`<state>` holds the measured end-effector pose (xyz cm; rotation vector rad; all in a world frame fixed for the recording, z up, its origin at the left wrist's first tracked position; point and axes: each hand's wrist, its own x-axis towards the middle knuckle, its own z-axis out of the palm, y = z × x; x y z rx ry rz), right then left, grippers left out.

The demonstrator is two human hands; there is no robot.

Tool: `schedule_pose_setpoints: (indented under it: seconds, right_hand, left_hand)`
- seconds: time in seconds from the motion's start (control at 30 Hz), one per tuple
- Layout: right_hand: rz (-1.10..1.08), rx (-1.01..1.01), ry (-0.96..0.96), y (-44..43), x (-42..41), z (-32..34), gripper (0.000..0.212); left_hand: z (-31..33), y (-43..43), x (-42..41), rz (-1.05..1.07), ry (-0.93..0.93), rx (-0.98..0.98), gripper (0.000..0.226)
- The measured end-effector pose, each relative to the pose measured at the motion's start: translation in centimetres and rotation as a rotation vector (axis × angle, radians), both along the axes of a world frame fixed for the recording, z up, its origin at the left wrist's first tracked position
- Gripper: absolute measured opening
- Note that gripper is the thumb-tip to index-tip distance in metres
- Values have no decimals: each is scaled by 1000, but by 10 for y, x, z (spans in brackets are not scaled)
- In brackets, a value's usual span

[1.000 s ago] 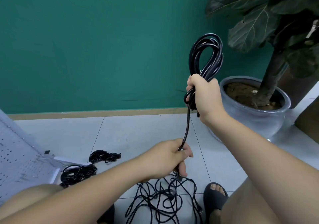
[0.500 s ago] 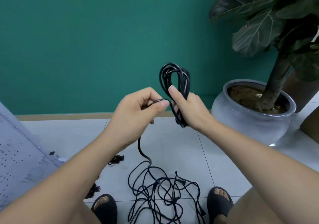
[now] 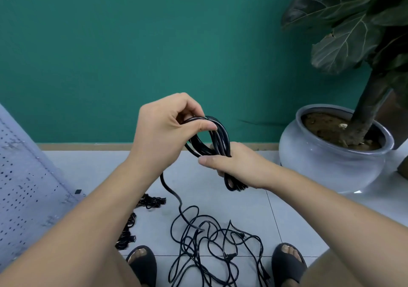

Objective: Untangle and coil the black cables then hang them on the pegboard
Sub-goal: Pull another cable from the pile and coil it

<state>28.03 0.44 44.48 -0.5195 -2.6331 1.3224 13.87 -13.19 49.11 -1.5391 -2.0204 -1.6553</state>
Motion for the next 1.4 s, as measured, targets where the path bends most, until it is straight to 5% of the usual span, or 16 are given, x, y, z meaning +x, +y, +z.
schedule_pose_setpoints:
  seconds: [0.17, 0.43, 0.8, 1.03, 1.1, 1.23, 1.4]
  right_hand:
    - [12, -40, -28, -4, 3, 3, 35]
    - [2, -37, 88, -11, 5, 4, 29]
    - [-37, -11, 181, -13, -1, 4, 27]
    - [8, -119, 159, -12, -16, 3, 23]
    - [59, -267, 122, -15, -16, 4, 5]
    - [142, -437, 100, -11, -13, 3, 38]
    - [158, -461, 138, -8, -9, 5, 22]
  left_hand:
    - [-7, 9, -5, 81, 26, 46, 30]
    - [-15, 20, 8, -49, -705, -125, 50]
    - [-9, 33, 11, -313, -999, -22, 38]
    - [-2, 45, 17, -243, -1119, 86, 27]
    - [-1, 48, 17, -206, -1154, 107, 30]
    - [-5, 54, 17, -177, -1067, 60, 28]
    - [1, 57, 22, -192, -1009, 67, 40]
